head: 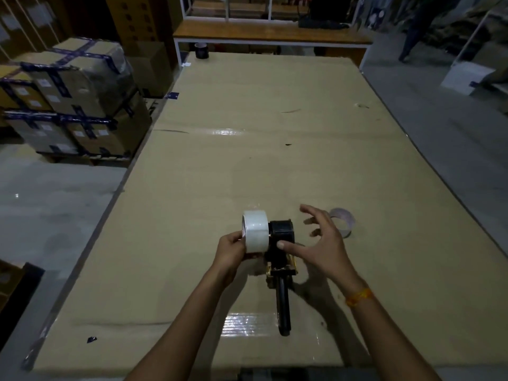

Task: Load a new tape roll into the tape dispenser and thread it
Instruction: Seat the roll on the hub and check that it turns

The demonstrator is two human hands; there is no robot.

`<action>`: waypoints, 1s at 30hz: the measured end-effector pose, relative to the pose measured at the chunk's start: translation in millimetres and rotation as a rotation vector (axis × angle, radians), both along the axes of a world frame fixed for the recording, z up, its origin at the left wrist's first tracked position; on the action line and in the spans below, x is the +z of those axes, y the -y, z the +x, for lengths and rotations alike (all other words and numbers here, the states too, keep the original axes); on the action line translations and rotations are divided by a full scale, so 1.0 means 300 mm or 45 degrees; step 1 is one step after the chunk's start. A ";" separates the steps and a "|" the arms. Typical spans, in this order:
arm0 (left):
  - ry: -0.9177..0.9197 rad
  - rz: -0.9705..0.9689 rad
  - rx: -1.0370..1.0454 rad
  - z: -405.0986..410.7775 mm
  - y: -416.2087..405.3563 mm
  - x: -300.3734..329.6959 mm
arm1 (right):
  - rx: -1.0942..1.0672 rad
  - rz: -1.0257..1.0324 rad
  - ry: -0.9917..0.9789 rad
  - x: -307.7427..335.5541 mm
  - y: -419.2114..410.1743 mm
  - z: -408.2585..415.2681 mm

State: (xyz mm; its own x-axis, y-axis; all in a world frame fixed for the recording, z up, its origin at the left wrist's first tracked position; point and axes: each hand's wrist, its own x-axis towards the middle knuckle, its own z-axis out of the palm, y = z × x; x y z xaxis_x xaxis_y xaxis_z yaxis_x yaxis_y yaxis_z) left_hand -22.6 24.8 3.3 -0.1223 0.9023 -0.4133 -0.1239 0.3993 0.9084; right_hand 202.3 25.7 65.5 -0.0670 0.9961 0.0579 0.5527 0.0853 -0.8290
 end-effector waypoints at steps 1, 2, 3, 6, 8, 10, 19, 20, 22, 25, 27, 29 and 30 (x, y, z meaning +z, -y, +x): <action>0.017 -0.014 -0.002 0.008 -0.007 -0.002 | 0.104 -0.113 0.000 -0.010 -0.032 0.032; 0.025 -0.029 0.000 0.013 -0.012 -0.004 | 0.213 -0.201 0.001 -0.024 -0.061 0.056; 0.030 -0.044 0.006 0.017 -0.017 -0.008 | 0.313 -0.260 0.010 -0.039 -0.087 0.074; 0.025 -0.062 0.022 0.030 -0.014 -0.010 | 0.466 -0.294 0.044 -0.073 -0.136 0.091; 0.045 -0.042 0.025 0.033 -0.007 -0.013 | 0.497 -0.272 0.018 -0.088 -0.150 0.091; 0.057 -0.029 0.029 0.030 -0.005 -0.021 | 0.503 -0.266 -0.071 -0.105 -0.157 0.095; 0.042 -0.013 0.004 0.047 0.014 -0.031 | 0.450 -0.216 -0.199 -0.150 -0.165 0.100; 0.047 -0.008 0.012 0.048 0.015 -0.029 | 0.447 -0.212 -0.196 -0.152 -0.167 0.097; 0.045 0.000 0.023 0.048 0.016 -0.022 | 0.443 -0.202 -0.188 -0.155 -0.170 0.091; 0.035 0.012 0.003 0.052 0.017 -0.011 | 0.460 -0.194 -0.181 -0.155 -0.178 0.091; 0.040 0.004 -0.039 0.053 0.017 -0.009 | 0.487 -0.194 -0.170 -0.154 -0.183 0.095; 0.058 0.005 -0.111 0.051 0.016 -0.009 | 0.502 -0.178 -0.151 -0.149 -0.186 0.096; 0.061 0.008 -0.137 0.051 0.015 -0.008 | 0.502 -0.164 -0.144 -0.147 -0.187 0.095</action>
